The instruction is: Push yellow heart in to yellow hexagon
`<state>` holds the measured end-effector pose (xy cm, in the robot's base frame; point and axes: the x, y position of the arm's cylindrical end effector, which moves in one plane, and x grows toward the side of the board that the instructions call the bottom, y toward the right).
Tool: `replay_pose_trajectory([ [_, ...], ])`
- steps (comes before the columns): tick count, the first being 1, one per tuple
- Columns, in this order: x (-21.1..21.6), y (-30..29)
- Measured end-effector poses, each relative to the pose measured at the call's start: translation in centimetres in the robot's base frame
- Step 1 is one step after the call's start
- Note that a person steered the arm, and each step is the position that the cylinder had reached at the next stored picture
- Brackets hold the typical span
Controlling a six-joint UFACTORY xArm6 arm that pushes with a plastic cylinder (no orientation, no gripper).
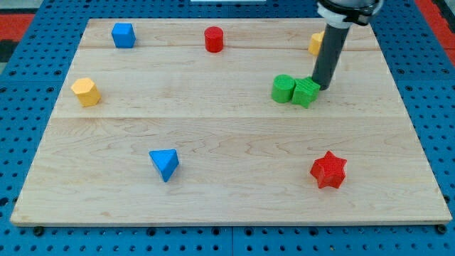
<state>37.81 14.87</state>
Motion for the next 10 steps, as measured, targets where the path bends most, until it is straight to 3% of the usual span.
replay_pose_trajectory([
  [1, -0.2, 0.1],
  [3, -8.1, 8.5],
  [4, -12.1, 7.7],
  [6, -11.5, -0.2],
  [9, -9.7, 0.1],
  [10, -9.3, -4.3],
])
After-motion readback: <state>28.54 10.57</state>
